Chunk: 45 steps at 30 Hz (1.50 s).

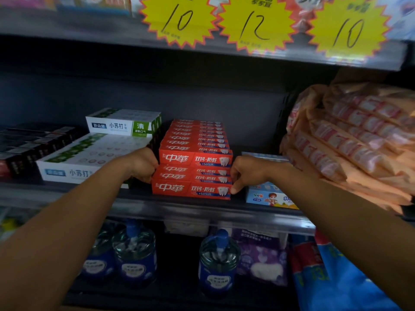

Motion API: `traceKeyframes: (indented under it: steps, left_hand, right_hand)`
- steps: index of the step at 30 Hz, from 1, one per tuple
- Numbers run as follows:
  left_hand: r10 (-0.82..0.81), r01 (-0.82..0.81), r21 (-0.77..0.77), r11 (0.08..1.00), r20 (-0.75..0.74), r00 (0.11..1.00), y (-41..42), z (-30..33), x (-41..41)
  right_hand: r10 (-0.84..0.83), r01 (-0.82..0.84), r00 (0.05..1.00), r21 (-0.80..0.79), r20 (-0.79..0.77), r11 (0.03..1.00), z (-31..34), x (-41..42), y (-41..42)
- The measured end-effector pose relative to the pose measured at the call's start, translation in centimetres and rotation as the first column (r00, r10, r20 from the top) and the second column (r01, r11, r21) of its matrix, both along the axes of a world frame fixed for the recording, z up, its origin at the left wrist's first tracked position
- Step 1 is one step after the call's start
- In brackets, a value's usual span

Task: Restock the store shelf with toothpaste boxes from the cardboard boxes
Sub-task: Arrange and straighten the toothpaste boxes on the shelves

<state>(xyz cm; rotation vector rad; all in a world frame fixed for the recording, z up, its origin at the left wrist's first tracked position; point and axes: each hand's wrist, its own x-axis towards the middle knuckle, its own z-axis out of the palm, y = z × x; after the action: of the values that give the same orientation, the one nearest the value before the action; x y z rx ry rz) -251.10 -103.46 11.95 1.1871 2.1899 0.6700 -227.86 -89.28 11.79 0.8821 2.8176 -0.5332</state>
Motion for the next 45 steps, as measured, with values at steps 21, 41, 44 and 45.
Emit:
traceKeyframes:
  steps: [21, 41, 44, 45]
  left_hand:
    - [-0.068, -0.056, -0.153, 0.987, -0.698, 0.713, -2.6, 2.1, 5.0]
    - [-0.447, 0.439, -0.217, 0.872, -0.717, 0.534, -8.4, -6.2, 8.5]
    - [-0.499, 0.487, -0.226, 0.844, -0.665, 0.555, -9.7, -9.8, 9.5]
    - [-0.510, 0.497, -0.225, 0.838, -0.643, 0.571, -10.1, -11.3, 9.8]
  right_hand:
    - [0.171, -0.162, 0.985, 0.282, -0.005, 0.946, 2.5, 0.8, 0.5]
    - [-0.084, 0.170, 0.975, 0.444, -0.207, 0.880, -5.1, 4.1, -13.4]
    - [-0.126, 0.200, 0.972, 0.419, -0.197, 0.886, -8.8, 4.7, -16.2]
    - [-0.139, 0.209, 0.970, 0.401, -0.197, 0.892, -10.3, 4.9, -17.0]
